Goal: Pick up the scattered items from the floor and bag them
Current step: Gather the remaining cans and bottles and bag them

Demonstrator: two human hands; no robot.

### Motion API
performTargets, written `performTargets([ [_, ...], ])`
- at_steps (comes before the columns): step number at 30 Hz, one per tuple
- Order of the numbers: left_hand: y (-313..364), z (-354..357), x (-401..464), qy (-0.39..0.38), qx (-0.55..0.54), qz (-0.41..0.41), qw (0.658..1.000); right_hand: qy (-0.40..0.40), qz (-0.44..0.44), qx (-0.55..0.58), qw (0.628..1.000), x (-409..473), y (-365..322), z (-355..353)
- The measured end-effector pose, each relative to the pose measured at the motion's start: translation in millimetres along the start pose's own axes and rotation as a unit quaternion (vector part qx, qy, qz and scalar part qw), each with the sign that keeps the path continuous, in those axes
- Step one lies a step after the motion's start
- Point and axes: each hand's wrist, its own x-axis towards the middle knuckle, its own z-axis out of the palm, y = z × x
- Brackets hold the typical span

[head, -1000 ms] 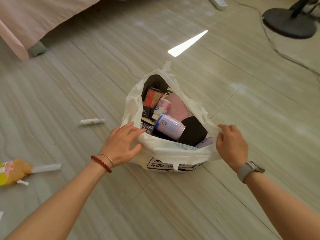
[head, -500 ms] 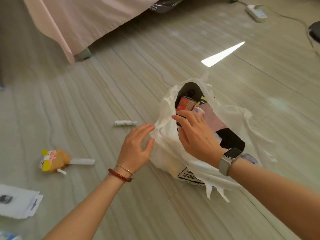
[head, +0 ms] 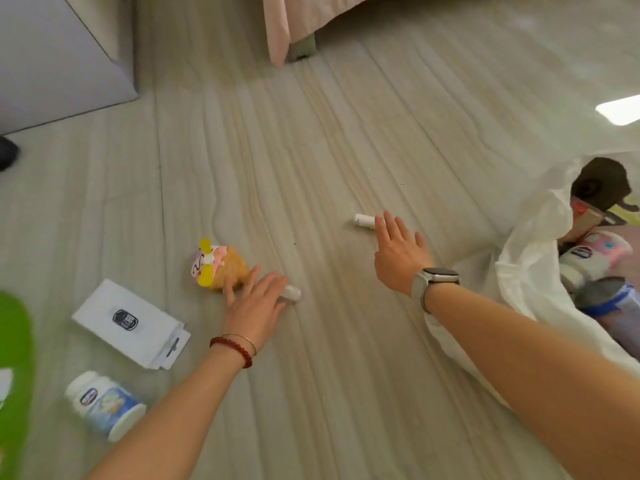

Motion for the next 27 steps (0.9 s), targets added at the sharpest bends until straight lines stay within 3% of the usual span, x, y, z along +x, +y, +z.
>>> performTargets([
  [3, -10.6, 5.7, 6.1, 0.067, 0.044, 0.051, 0.995, 0.019, 0.033, -0.034, 0.999, 13.4, 3.7, 16.6],
  [7, -10.0, 2.0, 8.6, 0.094, -0.039, 0.070, 0.992, 0.102, 0.011, -0.108, 0.989, 20.2, 7.2, 23.3],
  [9, -2.3, -17.1, -0.1, 0.105, -0.156, 0.021, 0.982, 0.105, 0.028, -0.100, 0.989, 21.8, 8.3, 19.8],
  [13, 16.9, -42.1, -10.5, 0.168, -0.334, -0.093, 0.923, 0.108, -0.014, -0.159, 0.981, 15.8, 10.9, 18.1],
  [15, 27.4, -52.9, -12.4, 0.198, -0.409, -0.126, 0.882, 0.111, -0.020, -0.121, 0.986, 6.0, 6.0, 17.2],
  [17, 39.0, -63.8, -11.7, 0.195, -0.471, -0.149, 0.847, 0.109, 0.010, 0.029, 0.994, -10.1, -4.6, 4.0],
  [20, 63.4, -83.8, -11.4, 0.173, -0.559, -0.157, 0.796, 0.167, -0.026, 0.213, 0.962, -45.2, -13.5, -30.5],
  [23, 95.6, -107.0, -7.2, 0.169, -0.604, -0.129, 0.768, 0.272, -0.082, 0.271, 0.920, -88.3, 3.6, -80.4],
  [25, 120.7, -121.2, -3.5, 0.159, -0.634, -0.116, 0.748, 0.327, -0.055, 0.282, 0.900, -111.9, 34.9, -108.3],
  [27, 147.2, -135.1, -2.3, 0.141, -0.658, -0.105, 0.733, 0.342, 0.007, 0.254, 0.905, -129.8, 78.2, -123.7],
])
